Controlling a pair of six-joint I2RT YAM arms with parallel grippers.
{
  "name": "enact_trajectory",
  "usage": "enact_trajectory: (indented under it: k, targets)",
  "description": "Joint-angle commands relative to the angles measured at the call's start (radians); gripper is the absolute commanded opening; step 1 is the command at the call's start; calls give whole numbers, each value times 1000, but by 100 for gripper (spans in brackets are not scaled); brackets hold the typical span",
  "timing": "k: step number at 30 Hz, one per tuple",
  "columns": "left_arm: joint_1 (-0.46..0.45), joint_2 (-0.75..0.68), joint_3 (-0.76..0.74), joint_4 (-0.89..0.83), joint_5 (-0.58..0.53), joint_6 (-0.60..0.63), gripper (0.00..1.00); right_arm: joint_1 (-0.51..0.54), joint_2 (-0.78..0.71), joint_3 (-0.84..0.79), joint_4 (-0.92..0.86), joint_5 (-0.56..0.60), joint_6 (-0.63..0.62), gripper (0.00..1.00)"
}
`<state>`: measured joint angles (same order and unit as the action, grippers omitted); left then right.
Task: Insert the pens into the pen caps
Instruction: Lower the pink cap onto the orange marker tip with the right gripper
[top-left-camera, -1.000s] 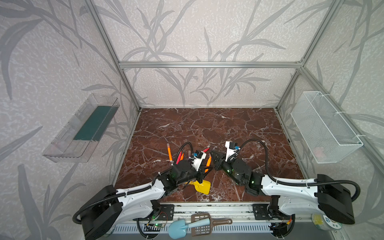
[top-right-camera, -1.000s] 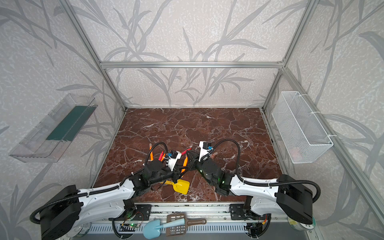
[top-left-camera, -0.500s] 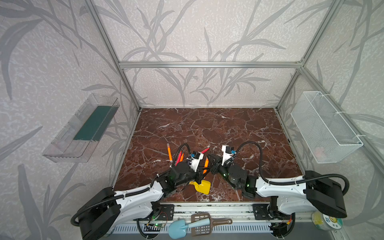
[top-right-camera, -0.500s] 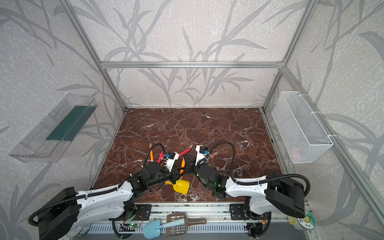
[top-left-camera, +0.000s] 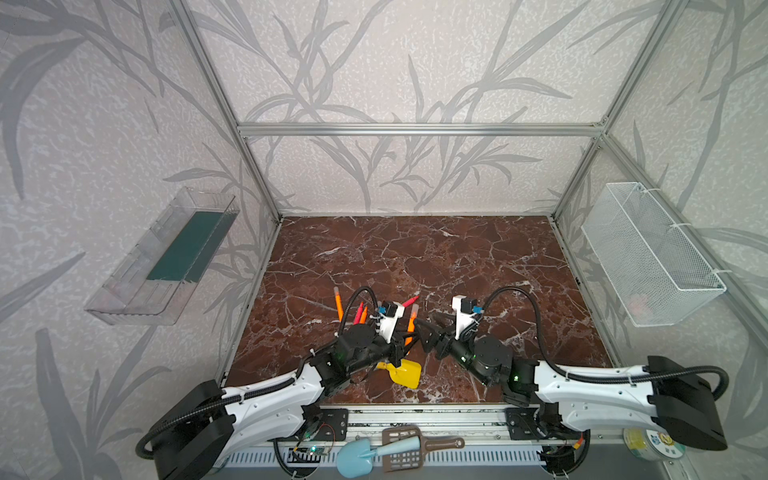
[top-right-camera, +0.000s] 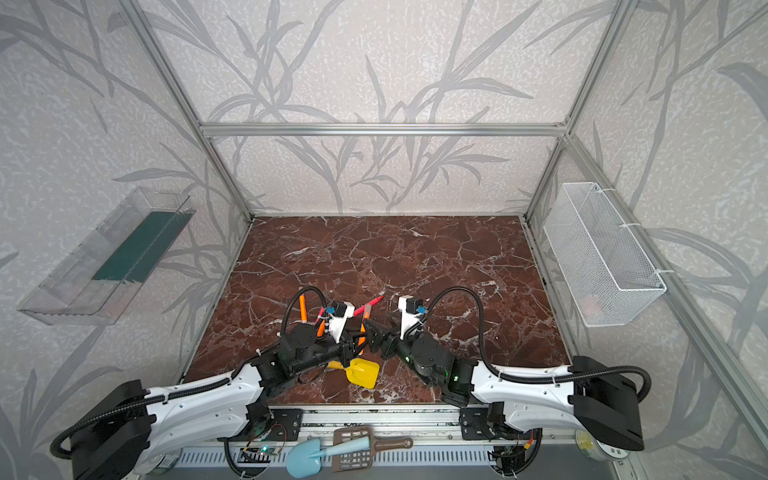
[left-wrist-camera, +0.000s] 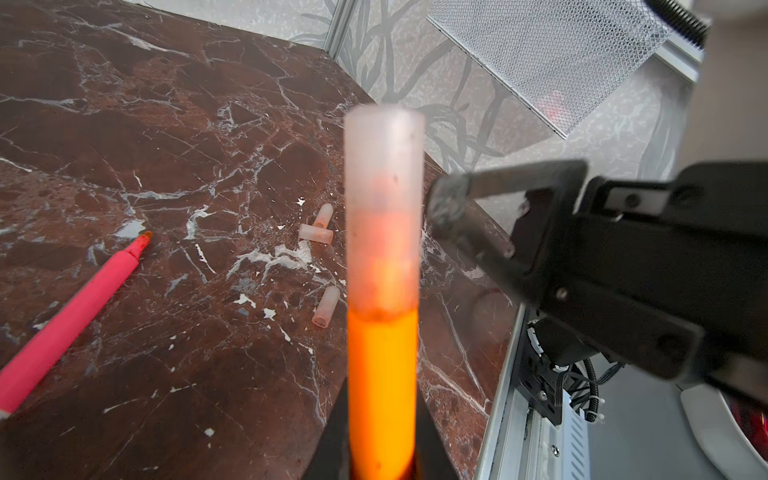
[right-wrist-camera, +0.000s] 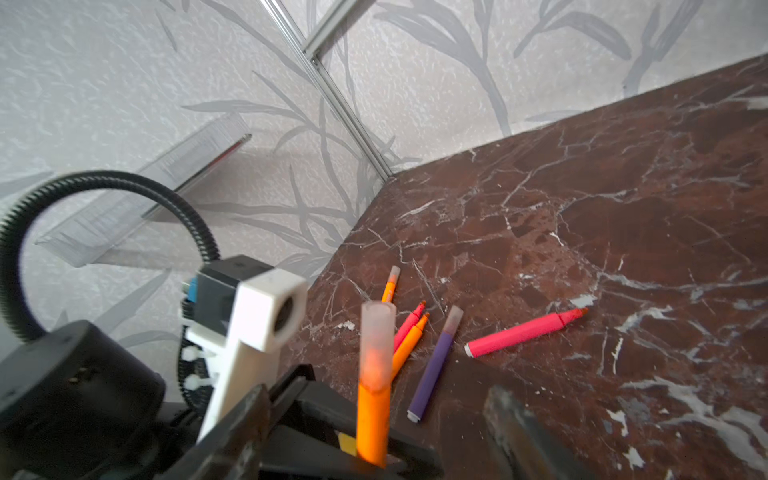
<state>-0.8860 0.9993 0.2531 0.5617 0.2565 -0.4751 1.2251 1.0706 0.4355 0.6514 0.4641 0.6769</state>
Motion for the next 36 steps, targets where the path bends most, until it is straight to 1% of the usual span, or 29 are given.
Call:
enact_trajectory:
  k: [1, 3, 4, 5, 6, 8, 10, 15, 21, 22, 24, 27, 30, 33, 35, 36]
  targets:
    - [2, 1, 18, 21, 24, 40, 0, -10, -76, 66, -135, 12, -63, 86]
    - [2, 10, 19, 27, 43, 58, 0, -29, -93, 89, -187, 38, -48, 86]
    - [2, 15, 20, 31, 52, 59, 0, -41, -95, 98, -214, 46, -4, 86]
    - [2, 21, 22, 36, 59, 61, 0, -57, -91, 113, -247, 51, 20, 83]
    - [2, 26, 24, 42, 66, 61, 0, -73, -81, 129, -279, 53, 43, 75]
    - [2, 37, 25, 52, 76, 64, 0, -94, -49, 152, -305, 44, 71, 65]
    - [2, 45, 29, 57, 84, 66, 0, -109, -8, 171, -298, 16, 77, 60]
    - [1, 54, 34, 56, 84, 72, 0, -117, 89, 224, -303, -7, 86, 57]
    - [1, 57, 37, 54, 84, 75, 0, -128, 169, 276, -307, -50, 95, 55]
    - [1, 57, 37, 53, 84, 75, 0, -128, 177, 282, -309, -54, 97, 52]
    - [1, 55, 37, 53, 82, 75, 0, -128, 192, 291, -312, -66, 103, 41]
    - [1, 49, 32, 51, 72, 75, 0, -128, 206, 292, -320, -81, 121, 29]
    - [2, 45, 33, 42, 52, 70, 0, -128, 212, 281, -327, -109, 144, 22]
    - [1, 49, 35, 36, 42, 66, 0, -130, 217, 268, -332, -143, 167, 19]
    - [1, 52, 36, 38, 35, 64, 0, -129, 221, 257, -318, -163, 169, 13]
    - [2, 53, 37, 38, 34, 62, 0, -129, 222, 252, -314, -168, 172, 8]
